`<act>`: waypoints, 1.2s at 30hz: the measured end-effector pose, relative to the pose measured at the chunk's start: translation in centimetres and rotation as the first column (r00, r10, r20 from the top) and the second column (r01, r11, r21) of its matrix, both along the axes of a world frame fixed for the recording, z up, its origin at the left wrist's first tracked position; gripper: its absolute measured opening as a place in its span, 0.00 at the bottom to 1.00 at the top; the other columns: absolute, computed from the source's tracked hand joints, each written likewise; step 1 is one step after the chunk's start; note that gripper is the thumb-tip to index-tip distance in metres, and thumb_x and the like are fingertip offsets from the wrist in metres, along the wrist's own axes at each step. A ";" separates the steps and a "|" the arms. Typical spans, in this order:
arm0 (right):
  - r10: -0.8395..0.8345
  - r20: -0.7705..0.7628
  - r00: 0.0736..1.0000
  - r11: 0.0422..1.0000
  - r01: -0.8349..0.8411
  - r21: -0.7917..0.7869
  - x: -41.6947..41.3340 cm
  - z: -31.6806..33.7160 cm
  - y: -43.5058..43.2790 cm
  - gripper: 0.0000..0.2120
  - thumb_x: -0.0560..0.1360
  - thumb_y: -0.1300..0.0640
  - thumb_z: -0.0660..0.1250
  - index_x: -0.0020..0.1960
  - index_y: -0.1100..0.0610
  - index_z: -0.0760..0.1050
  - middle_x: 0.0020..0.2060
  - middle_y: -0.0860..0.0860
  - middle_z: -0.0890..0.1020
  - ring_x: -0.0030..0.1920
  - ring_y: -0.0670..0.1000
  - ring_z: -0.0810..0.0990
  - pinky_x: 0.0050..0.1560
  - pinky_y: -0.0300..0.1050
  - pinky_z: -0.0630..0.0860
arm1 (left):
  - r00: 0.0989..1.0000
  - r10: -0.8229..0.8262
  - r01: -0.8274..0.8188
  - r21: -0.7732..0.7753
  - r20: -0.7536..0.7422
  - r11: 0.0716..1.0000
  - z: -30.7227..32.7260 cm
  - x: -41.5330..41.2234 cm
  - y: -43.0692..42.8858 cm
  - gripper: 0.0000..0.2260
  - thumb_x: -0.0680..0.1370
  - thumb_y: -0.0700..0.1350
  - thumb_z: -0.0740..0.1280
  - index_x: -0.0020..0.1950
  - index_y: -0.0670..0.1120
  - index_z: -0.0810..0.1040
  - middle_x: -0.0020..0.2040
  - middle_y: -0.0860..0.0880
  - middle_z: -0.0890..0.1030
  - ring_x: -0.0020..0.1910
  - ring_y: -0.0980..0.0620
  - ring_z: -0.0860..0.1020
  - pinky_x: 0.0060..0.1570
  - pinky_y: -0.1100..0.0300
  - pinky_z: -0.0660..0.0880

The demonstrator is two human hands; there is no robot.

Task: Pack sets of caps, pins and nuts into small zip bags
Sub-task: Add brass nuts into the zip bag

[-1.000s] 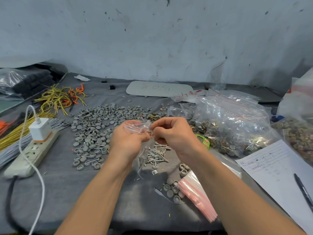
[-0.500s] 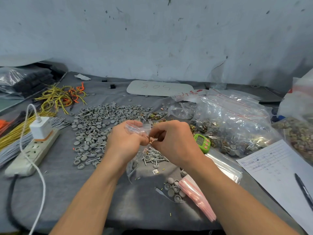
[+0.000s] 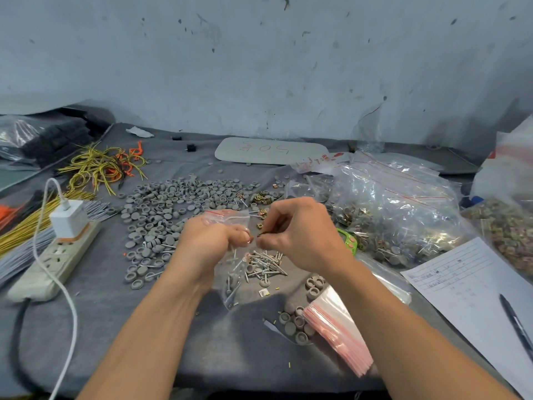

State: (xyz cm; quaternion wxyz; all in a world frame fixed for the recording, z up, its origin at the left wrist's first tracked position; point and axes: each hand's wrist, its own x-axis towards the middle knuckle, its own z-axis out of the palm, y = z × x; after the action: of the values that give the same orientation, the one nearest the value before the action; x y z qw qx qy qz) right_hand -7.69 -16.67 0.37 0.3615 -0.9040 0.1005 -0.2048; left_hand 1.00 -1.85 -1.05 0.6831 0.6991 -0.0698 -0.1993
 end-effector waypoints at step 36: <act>-0.007 0.093 0.996 0.851 -0.043 0.524 1.2 -0.1 1.7 0.06 0.75 0.63 0.75 0.43 0.55 0.88 0.32 0.47 0.86 0.30 0.40 0.81 0.31 0.31 0.74 | 0.811 -0.246 -0.033 0.462 0.530 0.886 -0.5 -1.3 -0.7 0.27 0.67 0.38 0.76 0.56 0.61 0.69 0.43 0.55 0.82 0.40 0.56 0.80 0.33 0.58 0.72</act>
State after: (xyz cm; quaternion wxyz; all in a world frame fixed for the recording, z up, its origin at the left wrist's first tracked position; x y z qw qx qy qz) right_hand -6.52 -14.97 0.25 0.6006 -0.7616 0.1275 -0.2072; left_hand -0.33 -2.55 -1.52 0.4363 0.8595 -0.2647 -0.0287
